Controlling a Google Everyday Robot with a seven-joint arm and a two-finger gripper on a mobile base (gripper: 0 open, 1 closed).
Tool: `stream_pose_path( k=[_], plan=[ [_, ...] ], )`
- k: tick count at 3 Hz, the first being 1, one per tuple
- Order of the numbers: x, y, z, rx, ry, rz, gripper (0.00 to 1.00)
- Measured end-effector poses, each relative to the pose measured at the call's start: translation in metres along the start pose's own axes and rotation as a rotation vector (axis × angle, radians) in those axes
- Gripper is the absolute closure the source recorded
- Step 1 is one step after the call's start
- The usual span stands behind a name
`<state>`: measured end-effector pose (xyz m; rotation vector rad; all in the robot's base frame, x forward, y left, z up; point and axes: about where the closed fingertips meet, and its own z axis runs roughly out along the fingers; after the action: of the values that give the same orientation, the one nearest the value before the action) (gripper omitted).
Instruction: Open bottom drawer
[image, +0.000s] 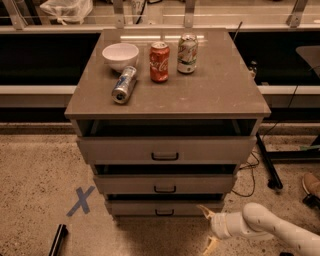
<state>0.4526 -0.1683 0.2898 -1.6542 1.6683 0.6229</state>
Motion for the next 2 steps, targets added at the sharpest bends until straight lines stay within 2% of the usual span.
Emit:
stream_pose_path(
  k=[1,2],
  plan=[
    [0.018,-0.016,0.021,-0.01,-0.002,0.025,0.0],
    [0.04,-0.033,0.036,0.005,0.015,0.06,0.0]
  ],
)
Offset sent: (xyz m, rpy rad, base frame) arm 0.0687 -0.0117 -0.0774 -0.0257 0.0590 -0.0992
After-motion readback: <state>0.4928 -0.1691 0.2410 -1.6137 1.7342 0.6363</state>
